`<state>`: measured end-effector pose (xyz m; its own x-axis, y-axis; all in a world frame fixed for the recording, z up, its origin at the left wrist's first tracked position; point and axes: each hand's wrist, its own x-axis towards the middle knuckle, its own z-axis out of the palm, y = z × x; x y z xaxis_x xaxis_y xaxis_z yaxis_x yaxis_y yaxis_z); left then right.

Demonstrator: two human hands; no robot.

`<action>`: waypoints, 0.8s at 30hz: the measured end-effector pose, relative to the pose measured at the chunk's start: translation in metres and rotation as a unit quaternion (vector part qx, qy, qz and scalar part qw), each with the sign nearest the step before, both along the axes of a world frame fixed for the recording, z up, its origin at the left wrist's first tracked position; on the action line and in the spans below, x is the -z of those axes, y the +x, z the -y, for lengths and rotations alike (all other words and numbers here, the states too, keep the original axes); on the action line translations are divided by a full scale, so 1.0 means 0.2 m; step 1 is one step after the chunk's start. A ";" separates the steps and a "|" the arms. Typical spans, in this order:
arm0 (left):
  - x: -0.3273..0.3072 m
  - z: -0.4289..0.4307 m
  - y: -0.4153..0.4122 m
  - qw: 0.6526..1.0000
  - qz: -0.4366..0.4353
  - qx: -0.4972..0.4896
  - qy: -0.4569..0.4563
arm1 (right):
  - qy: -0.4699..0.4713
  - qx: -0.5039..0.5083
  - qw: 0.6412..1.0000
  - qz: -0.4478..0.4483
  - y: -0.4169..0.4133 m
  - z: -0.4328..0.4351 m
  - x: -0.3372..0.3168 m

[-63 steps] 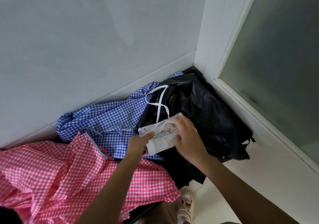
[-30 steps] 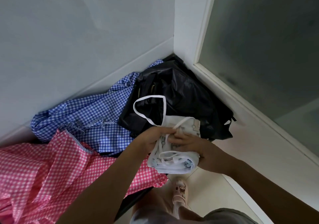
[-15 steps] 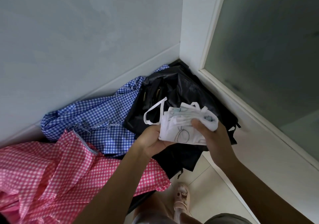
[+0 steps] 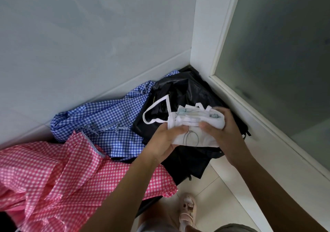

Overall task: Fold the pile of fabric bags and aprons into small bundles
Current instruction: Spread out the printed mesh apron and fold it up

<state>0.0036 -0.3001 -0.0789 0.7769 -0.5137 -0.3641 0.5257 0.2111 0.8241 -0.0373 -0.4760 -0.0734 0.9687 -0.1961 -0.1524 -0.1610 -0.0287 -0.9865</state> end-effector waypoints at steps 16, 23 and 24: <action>-0.16 0.04 -0.01 0.990 0.067 -0.102 0.071 | -0.169 -0.040 0.980 0.095 0.08 -0.11 -0.07; -0.21 -0.05 0.10 0.994 0.045 -0.060 0.077 | -0.183 -0.087 0.979 0.028 0.09 -0.10 -0.09; -0.23 -0.06 0.12 0.993 0.051 -0.045 0.092 | -0.178 -0.132 0.975 -0.005 0.10 -0.09 -0.11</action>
<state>0.0268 -0.2880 -0.0325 0.8538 -0.3732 -0.3629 0.4239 0.0938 0.9008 -0.0182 -0.4579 -0.0519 0.9914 0.0169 -0.1294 -0.1112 -0.4101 -0.9052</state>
